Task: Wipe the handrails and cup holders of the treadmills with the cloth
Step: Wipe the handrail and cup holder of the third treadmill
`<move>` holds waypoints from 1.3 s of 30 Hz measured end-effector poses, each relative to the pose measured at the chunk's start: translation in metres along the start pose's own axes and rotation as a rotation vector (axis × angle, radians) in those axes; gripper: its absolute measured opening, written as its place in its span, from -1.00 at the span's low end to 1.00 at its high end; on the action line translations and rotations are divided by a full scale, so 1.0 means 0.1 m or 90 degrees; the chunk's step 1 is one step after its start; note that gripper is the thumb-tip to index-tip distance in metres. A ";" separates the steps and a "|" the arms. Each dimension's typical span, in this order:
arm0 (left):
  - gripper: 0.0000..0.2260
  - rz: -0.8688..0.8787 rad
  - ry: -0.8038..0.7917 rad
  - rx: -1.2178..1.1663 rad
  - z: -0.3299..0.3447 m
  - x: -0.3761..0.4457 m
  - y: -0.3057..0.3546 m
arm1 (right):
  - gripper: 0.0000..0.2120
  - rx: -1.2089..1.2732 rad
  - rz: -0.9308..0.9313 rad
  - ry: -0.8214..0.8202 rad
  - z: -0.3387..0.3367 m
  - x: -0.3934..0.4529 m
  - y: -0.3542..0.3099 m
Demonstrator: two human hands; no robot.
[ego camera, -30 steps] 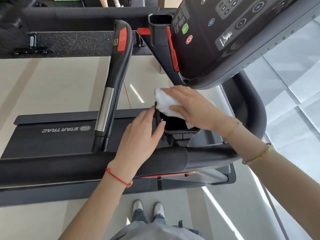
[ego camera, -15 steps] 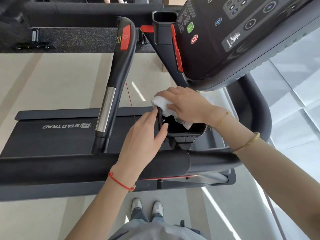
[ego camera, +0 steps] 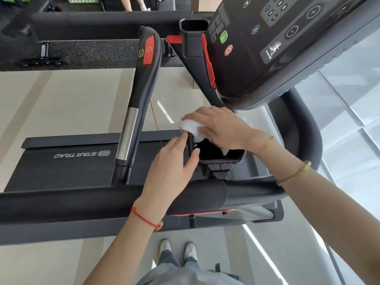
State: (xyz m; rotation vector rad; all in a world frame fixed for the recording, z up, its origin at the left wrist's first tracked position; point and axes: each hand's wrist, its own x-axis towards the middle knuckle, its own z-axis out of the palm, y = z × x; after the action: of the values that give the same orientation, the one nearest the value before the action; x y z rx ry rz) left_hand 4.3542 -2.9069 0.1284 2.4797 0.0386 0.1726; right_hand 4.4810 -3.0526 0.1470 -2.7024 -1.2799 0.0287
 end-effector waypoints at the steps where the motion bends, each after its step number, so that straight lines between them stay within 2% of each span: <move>1: -0.51 0.000 0.002 -0.002 0.00 0.00 0.00 | -0.55 -0.014 0.007 0.007 0.01 -0.04 0.01; 5: -0.50 0.007 0.005 -0.011 0.01 -0.01 -0.03 | -0.49 -0.015 0.087 0.020 0.01 -0.29 0.08; 10: -0.48 0.015 0.000 -0.019 0.00 0.00 -0.03 | -0.38 0.235 0.266 0.027 0.01 -0.69 0.02; 13: -0.48 0.023 0.002 -0.014 0.00 0.00 -0.02 | -0.38 0.265 0.345 0.036 0.06 -0.85 -0.09; 20: -0.48 0.028 0.002 -0.009 0.00 0.01 -0.02 | -0.47 0.285 0.338 -0.007 -0.06 -0.43 -0.01; 26: -0.48 0.027 0.000 -0.007 0.00 0.01 -0.03 | -0.52 0.291 0.398 0.031 0.07 -0.88 -0.15; 29: -0.48 0.025 0.000 -0.004 0.00 0.02 -0.02 | -0.49 0.268 0.368 0.009 0.03 -0.82 -0.09; 32: -0.48 0.018 0.000 -0.002 -0.01 0.01 0.00 | -0.43 0.220 0.279 0.006 -0.03 -0.57 -0.01; 36: -0.47 0.002 0.004 0.008 0.00 0.00 0.00 | -0.52 0.020 0.116 0.015 -0.02 -0.17 0.00; 39: -0.50 -0.003 0.007 0.010 0.00 -0.01 0.00 | -0.56 0.012 0.027 -0.005 -0.03 0.03 -0.04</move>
State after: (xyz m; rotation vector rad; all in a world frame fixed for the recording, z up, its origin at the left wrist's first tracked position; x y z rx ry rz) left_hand 4.3533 -2.9072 0.1282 2.4943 0.0510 0.1854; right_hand 4.4798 -3.0478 0.1503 -2.7158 -1.2176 0.0554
